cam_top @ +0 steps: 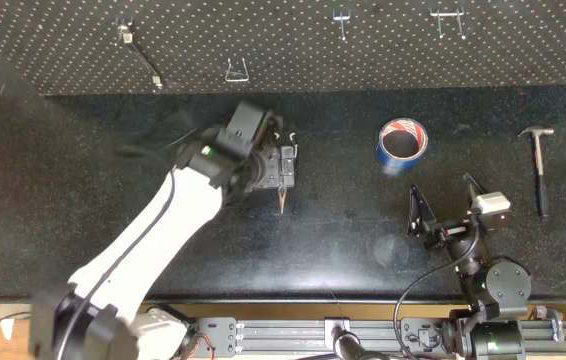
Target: Place Tools Onto Pegboard
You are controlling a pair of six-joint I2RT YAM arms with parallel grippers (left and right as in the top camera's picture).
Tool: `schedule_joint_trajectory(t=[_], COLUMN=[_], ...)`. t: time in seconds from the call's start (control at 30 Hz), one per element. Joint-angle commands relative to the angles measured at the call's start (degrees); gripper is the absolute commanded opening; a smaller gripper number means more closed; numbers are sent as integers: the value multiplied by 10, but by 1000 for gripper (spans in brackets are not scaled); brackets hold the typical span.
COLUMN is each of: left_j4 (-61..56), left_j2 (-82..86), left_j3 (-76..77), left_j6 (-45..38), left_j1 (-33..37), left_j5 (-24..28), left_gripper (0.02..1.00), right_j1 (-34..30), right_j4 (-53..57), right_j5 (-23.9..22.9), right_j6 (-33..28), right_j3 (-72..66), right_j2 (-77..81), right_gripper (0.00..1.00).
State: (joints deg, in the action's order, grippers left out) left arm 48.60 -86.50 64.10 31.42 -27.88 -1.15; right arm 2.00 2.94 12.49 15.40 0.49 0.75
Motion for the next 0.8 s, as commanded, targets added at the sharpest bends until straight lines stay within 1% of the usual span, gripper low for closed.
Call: schedule_joint_trajectory(t=[0.03,0.13,0.4,0.8], left_j4=[29,33,35,7], left_j2=[-111,-164,-205,-246], left_j3=[119,167,172,172], left_j6=[-21,-21,-16,-19], left_j1=[-3,-3,-3,-4], left_j5=[-12,-16,-43,-36], left_gripper=[996,998,996,991], right_j1=[3,3,3,3], right_j4=[1,1,1,1], right_j5=[1,1,1,1], right_j6=[6,6,6,6], right_j3=[-3,-3,-3,-3], right_j2=[-5,-5,-5,-5], right_gripper=[996,996,996,996])
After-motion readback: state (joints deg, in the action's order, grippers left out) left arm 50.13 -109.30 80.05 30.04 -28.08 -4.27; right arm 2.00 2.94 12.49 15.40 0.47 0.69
